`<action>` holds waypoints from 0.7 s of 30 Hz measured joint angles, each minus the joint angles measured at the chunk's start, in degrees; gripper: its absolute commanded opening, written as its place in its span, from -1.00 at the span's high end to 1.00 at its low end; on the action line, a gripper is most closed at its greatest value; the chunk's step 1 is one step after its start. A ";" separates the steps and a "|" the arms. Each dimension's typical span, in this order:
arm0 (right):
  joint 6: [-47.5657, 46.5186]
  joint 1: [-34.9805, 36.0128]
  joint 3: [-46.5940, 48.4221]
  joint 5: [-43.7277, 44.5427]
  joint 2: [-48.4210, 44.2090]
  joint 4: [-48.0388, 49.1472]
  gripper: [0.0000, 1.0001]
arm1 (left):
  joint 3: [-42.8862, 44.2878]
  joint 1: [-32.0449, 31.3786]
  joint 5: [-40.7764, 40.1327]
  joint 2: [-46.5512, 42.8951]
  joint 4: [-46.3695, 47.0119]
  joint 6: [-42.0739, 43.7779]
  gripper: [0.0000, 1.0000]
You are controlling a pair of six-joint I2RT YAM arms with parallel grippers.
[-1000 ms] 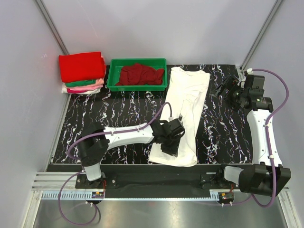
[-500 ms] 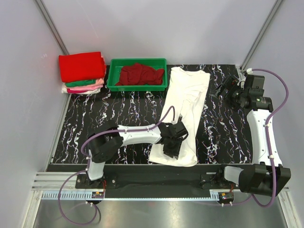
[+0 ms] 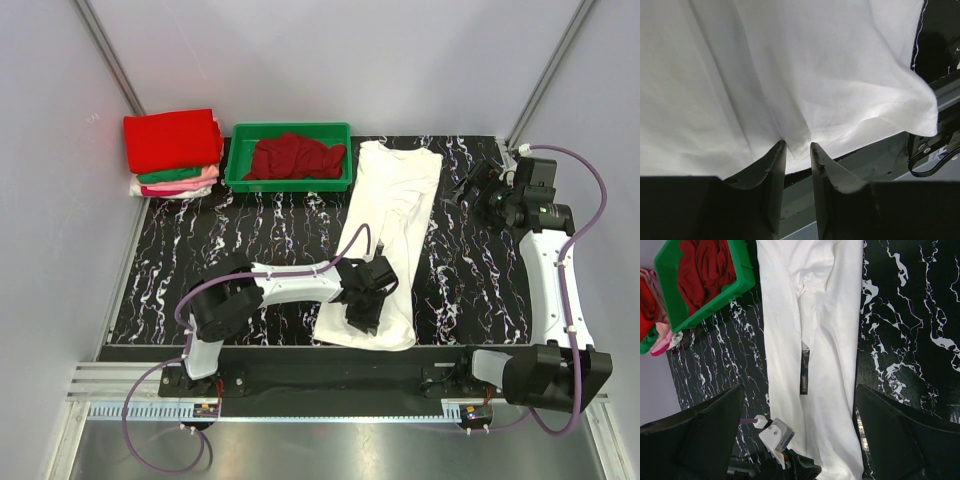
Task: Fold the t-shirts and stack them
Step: Fold the tshirt
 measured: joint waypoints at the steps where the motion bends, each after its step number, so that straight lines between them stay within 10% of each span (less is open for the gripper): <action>1: 0.00 0.00 -0.02 0.00 0.00 0.00 -1.00 | 0.07 0.00 0.02 0.17 0.04 0.00 0.42; 10: 0.00 0.00 -0.04 0.00 0.00 0.02 -0.99 | 0.33 0.00 0.13 0.61 0.15 0.09 1.00; 21: -0.02 0.00 -0.04 0.02 0.22 0.00 -0.99 | 0.96 0.00 0.81 -0.79 -0.39 0.46 1.00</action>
